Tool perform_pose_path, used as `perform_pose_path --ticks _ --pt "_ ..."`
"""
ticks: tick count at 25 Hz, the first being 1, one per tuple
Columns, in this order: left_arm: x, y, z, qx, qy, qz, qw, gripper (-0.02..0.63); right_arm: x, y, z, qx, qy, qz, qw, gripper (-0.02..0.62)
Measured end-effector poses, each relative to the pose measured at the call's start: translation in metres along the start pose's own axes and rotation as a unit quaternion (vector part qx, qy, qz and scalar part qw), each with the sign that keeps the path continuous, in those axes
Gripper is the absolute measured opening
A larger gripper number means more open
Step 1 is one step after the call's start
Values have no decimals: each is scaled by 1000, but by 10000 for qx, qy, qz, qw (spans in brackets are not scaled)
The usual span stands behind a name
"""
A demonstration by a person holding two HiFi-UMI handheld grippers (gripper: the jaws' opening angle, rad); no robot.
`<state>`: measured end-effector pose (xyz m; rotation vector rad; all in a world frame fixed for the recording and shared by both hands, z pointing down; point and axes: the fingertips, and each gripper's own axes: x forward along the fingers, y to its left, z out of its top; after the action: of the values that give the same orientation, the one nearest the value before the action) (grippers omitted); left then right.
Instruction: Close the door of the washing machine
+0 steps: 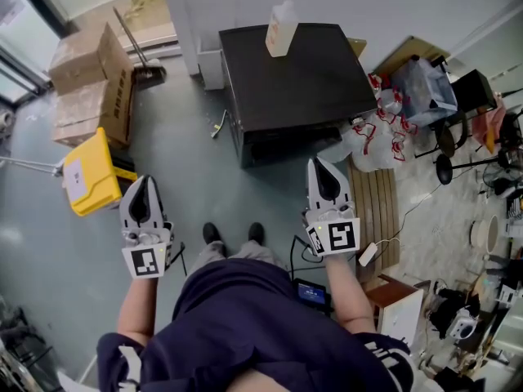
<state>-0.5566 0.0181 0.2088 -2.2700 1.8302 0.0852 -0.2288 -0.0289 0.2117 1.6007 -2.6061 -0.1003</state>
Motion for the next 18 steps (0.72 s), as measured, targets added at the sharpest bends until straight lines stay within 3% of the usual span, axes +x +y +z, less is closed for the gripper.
perform_pose_path --ticks 18 --pt "-1 1 0 27 16 47 10000 25 6 4 -1 -265 176 17 9995 20"
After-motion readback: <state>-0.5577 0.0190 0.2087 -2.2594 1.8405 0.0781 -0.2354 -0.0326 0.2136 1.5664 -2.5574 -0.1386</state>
